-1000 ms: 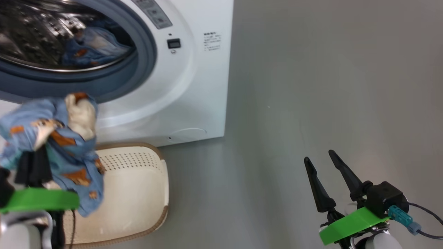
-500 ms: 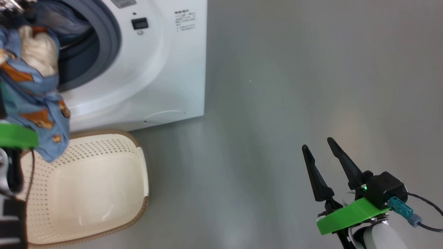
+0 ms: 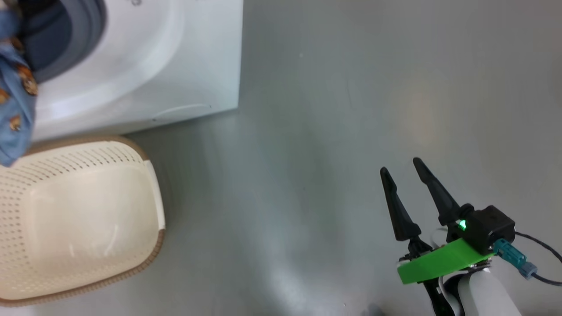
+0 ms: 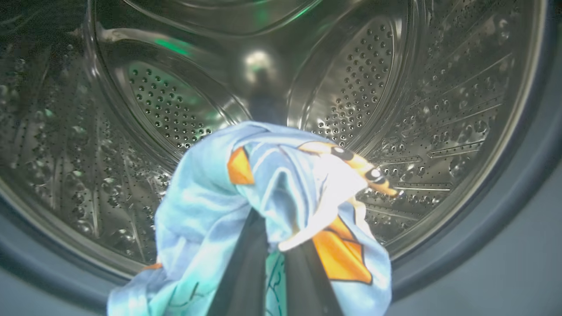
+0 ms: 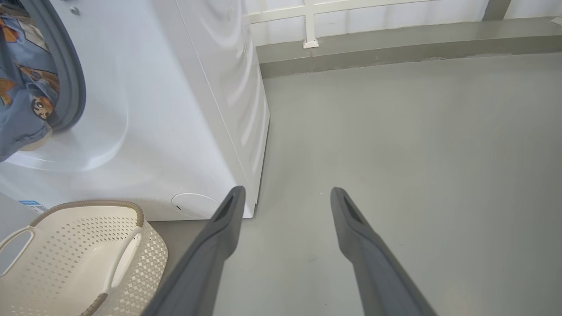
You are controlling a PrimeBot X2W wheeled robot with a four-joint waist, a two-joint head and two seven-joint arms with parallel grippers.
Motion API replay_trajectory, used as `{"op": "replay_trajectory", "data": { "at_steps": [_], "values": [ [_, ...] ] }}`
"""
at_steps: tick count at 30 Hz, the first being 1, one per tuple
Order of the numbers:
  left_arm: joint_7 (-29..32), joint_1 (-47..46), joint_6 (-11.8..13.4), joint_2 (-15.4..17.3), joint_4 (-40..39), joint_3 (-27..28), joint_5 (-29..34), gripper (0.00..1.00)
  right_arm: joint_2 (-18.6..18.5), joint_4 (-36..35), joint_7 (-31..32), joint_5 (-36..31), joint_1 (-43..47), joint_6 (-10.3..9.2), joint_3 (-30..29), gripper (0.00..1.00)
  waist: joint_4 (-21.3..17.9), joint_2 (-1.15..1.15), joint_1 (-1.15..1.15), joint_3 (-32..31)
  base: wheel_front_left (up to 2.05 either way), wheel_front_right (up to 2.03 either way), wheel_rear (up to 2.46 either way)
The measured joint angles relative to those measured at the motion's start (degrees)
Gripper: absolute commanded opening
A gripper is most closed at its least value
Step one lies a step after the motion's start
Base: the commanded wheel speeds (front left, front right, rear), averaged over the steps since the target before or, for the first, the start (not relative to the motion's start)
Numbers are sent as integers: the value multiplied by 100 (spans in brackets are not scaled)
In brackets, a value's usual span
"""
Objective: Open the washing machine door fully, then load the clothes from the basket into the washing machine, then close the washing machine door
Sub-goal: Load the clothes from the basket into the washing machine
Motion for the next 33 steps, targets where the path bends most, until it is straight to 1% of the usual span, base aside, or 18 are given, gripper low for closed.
{"op": "replay_trajectory", "data": {
  "at_steps": [4, 10, 14, 17, 21, 25, 26, 28, 33],
  "values": [
    [-7, -537, 0, 138, 257, -231, -256, 0, 23, -38, 0, 0, -66, 0, 4, 100, -55, 0, 0, 311, 0, 0, 0],
    [-73, -1143, 0, 361, 630, -479, -438, 0, 44, -105, 0, 0, -69, 0, 0, 100, -138, 0, 0, 744, 0, 0, 0],
    [-142, -1467, 1, 426, 731, -458, -448, 0, 55, -125, 0, 0, -70, 0, 24, 100, -184, 0, 0, 966, 0, 0, 0],
    [-162, -1660, 62, 509, -30, -126, -40, 0, 56, -135, 0, 10, -83, 0, 110, 100, -227, 0, 0, 1110, 0, 0, 0],
    [-165, -1653, 105, 397, -845, 212, 411, 0, 59, -136, 0, 26, -210, 0, 172, 100, -269, 0, 0, 1191, 0, 0, 0],
    [-166, -1523, 93, 155, -937, 446, 571, 0, 59, -130, 0, 26, -260, 0, 193, 100, -268, 0, 0, 1201, 0, 0, 0],
    [-166, -1463, 90, 97, -892, 494, 571, 4, 59, -125, 0, 26, -268, 0, 196, 100, -261, 0, 0, 1201, 0, 0, 0],
    [-165, -1353, 51, -2, -676, 553, 570, 100, 59, -115, 0, 26, -271, 0, 208, 100, -243, 0, 0, 1188, 0, 0, 0],
    [-166, -1261, 1, -229, -116, 560, 567, 100, 59, -53, 0, 26, -299, 0, 181, 100, -59, 0, 0, 1060, 0, 0, 0]
  ]
}}
